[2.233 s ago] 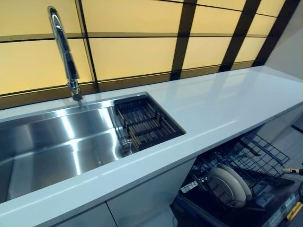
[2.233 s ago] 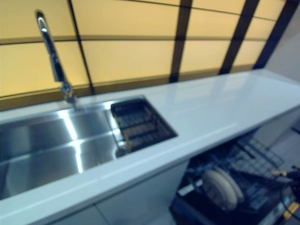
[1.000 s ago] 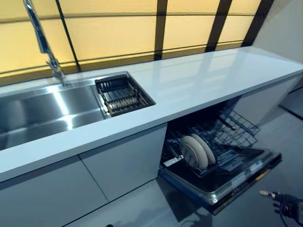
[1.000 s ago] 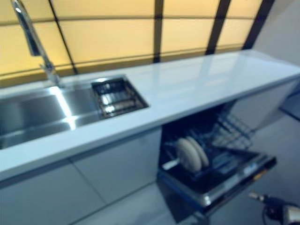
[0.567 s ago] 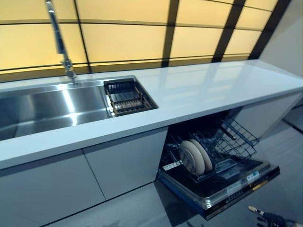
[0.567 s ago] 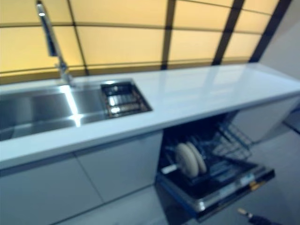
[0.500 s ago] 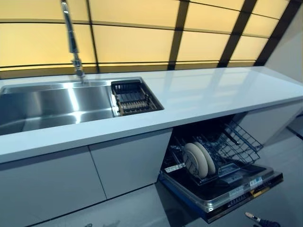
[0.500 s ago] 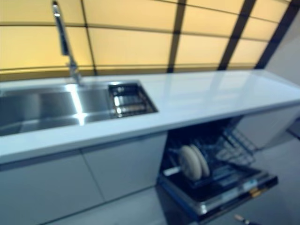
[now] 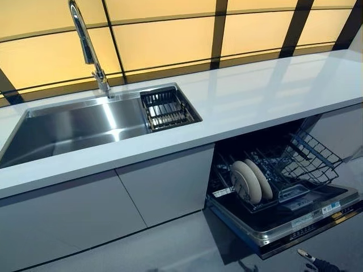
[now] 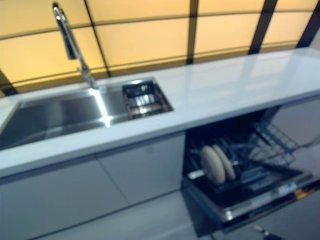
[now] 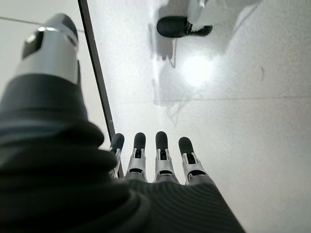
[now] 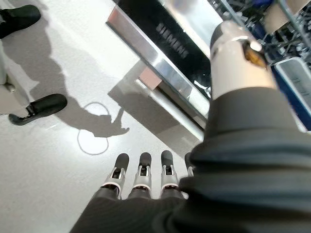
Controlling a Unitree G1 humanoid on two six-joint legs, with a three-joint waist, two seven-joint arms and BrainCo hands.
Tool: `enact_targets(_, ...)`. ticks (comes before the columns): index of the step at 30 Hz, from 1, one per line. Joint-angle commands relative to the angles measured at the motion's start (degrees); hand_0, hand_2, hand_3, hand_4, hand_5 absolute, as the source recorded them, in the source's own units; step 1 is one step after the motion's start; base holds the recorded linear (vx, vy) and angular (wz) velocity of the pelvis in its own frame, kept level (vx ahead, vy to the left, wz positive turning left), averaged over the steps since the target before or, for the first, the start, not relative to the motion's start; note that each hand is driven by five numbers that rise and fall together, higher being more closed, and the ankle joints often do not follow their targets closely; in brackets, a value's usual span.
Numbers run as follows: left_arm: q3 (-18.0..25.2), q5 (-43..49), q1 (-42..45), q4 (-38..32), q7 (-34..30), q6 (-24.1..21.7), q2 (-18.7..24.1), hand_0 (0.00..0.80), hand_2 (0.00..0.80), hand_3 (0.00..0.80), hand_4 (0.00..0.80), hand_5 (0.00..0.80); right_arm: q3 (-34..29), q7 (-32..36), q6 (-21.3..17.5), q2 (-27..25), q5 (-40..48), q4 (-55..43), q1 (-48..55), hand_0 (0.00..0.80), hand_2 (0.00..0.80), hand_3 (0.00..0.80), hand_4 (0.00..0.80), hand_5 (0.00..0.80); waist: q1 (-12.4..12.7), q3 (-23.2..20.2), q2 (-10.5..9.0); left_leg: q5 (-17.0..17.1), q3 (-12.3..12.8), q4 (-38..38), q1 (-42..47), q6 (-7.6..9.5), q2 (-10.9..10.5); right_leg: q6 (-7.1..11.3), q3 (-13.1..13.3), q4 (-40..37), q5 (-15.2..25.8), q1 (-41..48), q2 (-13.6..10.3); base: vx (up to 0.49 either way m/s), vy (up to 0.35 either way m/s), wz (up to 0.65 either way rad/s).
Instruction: Take plates into dishwasher
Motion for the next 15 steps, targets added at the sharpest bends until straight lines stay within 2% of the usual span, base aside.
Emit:
enact_targets(1, 1.37, -2.83, -5.09, -0.42, -0.74, -1.55, 0.1, 0.0, 0.0, 0.0, 0.0, 0.0, 0.14, -0.18, -3.99, 0.77, 2.78, 0.22, -4.46, 0.0, 0.0, 0.0, 0.0, 0.0, 0.8, 3.88, -3.15, -4.11, -0.5, 1.16, 1.95, 1.37, -2.15, -0.49, -3.23, -4.55, 6.24, -0.23, -0.47, -0.097, -0.03, 0.03)
enact_targets(15, 0.02, -5.0, -4.24, -3.56, -2.36, -2.54, -0.21, 0.0, 0.0, 0.0, 0.0, 0.0, 0.93, -0.64, -12.79, 2.23, 7.02, 0.51, -9.45, 0.0, 0.0, 0.0, 0.0, 0.0, 2.86, 8.01, -0.4, -1.85, -1.62, 0.6, -1.94, 0.71, -2.67, -0.98, -4.79, -3.37, 5.58, -2.02, -1.33, -0.034, -0.013, 0.03)
